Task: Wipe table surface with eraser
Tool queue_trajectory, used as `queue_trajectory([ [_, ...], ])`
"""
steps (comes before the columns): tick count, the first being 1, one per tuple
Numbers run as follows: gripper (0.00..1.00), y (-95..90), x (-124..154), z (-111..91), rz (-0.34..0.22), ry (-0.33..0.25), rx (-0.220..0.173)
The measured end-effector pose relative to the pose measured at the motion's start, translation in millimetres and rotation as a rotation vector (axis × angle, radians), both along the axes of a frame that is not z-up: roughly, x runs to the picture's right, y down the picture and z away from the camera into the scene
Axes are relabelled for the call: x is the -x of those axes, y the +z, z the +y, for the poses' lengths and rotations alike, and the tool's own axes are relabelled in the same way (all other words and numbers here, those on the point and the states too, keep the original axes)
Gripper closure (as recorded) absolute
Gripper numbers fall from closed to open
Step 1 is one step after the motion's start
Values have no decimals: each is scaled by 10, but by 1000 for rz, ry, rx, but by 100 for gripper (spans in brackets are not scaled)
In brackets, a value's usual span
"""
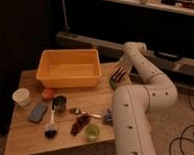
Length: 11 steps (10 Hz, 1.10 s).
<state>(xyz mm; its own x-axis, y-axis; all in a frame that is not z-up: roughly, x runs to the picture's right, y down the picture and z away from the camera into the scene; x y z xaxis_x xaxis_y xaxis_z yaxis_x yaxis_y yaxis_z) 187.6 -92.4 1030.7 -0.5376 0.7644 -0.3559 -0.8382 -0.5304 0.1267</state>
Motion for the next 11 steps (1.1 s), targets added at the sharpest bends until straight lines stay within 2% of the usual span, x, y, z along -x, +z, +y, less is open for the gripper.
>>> queue_trajectory([
  [2,35,62,19,44,-1,-6,10],
  [11,35,61,22,40,-1,-6,9],
])
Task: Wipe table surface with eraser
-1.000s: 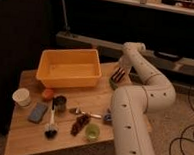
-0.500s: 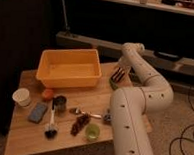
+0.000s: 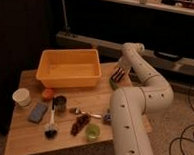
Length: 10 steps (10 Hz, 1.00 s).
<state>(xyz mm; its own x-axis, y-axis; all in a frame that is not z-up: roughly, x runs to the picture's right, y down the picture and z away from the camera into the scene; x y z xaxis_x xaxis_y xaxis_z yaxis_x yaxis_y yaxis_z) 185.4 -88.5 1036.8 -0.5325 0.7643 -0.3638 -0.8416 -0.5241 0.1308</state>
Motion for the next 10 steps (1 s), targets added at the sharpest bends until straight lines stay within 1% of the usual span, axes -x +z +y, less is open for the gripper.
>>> queue_trajectory([
  [5,35,4,4,0,-1,-1,-1],
  [6,35,50,13,17,-13,-10,-10],
  [8,35,172,14,114,-73,-25,-46],
  [9,35,178,25,117,-97,-31,-58],
  [10,35,182,51,112,-110,-36,-62],
])
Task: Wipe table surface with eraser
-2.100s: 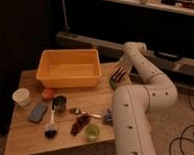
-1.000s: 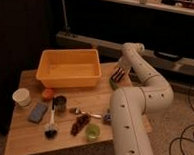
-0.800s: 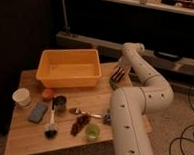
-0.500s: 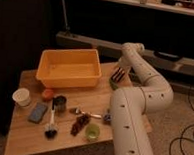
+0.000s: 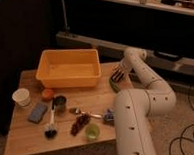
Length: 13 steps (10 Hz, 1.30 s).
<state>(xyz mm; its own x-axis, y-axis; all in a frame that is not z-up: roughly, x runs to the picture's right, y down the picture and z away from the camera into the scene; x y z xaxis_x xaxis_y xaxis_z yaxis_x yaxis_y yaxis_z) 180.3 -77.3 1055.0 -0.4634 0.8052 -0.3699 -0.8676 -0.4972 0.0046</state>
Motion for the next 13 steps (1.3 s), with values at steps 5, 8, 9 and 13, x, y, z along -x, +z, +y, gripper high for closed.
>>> queue_trajectory([
  [5,35,-9,60,-38,-28,-14,-6],
  [8,55,25,81,-2,12,-55,22],
  [9,65,35,104,2,29,-67,34],
  [13,99,28,75,9,83,-113,61],
])
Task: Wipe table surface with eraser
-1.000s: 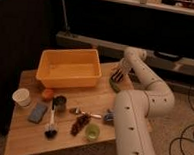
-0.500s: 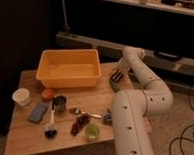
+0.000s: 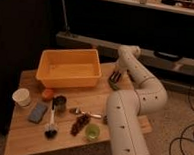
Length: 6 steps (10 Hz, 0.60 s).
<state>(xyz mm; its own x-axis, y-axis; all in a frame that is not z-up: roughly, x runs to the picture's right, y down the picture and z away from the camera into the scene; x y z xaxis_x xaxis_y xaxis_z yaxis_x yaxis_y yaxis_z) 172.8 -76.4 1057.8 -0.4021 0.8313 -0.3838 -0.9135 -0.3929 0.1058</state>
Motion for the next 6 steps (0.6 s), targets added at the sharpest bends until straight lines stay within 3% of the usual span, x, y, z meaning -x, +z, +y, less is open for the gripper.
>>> queue_trajectory([
  [2,100,-129,107,54,4,-47,23],
  [6,100,-613,246,423,-27,-129,69],
])
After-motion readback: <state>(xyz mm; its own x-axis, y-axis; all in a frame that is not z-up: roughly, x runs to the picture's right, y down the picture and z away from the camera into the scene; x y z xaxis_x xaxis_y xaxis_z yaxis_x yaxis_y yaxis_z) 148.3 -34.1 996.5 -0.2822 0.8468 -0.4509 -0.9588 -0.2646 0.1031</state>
